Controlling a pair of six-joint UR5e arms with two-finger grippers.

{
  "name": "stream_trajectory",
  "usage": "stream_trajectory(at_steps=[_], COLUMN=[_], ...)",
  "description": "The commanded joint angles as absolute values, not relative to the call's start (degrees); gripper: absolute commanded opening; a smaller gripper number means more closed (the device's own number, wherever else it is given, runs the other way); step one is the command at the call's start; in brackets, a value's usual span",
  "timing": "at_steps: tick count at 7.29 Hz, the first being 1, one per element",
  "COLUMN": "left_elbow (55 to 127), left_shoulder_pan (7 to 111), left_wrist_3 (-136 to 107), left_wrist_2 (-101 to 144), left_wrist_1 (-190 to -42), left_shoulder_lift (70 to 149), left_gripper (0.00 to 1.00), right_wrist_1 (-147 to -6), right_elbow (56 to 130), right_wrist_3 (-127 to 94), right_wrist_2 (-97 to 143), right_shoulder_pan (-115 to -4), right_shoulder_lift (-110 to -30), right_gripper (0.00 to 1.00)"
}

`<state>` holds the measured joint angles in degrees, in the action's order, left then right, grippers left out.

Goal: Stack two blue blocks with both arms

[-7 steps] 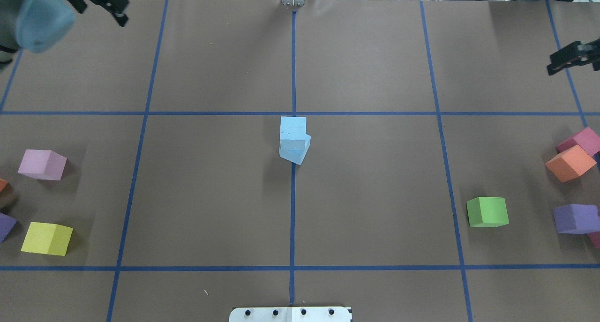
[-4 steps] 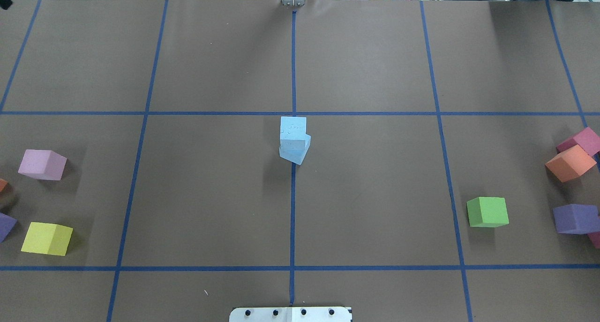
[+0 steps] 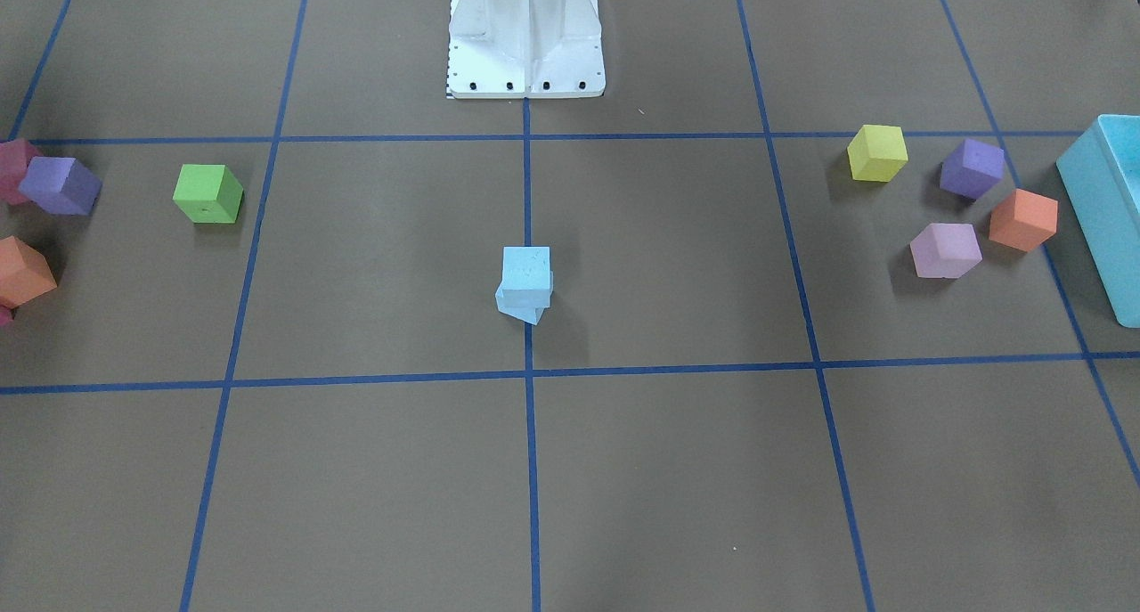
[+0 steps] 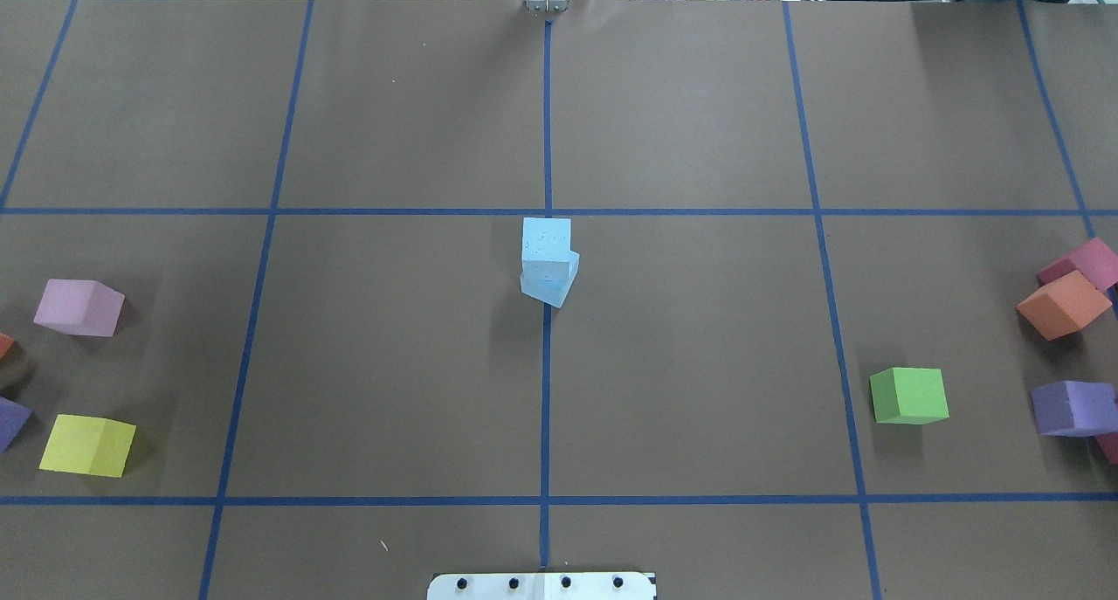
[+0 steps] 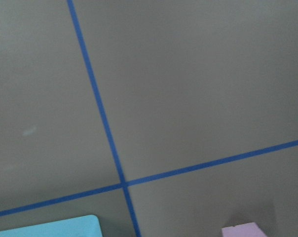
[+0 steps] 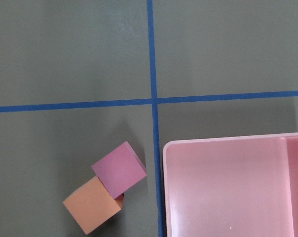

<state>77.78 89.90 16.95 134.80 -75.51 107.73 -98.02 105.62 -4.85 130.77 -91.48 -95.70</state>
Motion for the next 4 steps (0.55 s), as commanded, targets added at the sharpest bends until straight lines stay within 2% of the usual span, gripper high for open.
stream_trajectory(at_steps=[1, 4], left_elbow=[79.7, 81.1], left_shoulder_pan=[89.9, 89.9], left_wrist_3=[16.7, 16.5], left_wrist_2=[134.9, 134.9], left_wrist_1=[-75.9, -75.9], left_shoulder_lift=[102.8, 101.3], left_gripper=[0.99, 0.99], right_wrist_1=[-98.0, -97.9], right_elbow=[105.6, 105.7], right_wrist_3=[-4.6, -4.6], right_wrist_2=[130.6, 130.6], right_shoulder_pan=[-92.0, -92.0], right_shoulder_lift=[-97.0, -96.9], right_gripper=[1.00, 1.00])
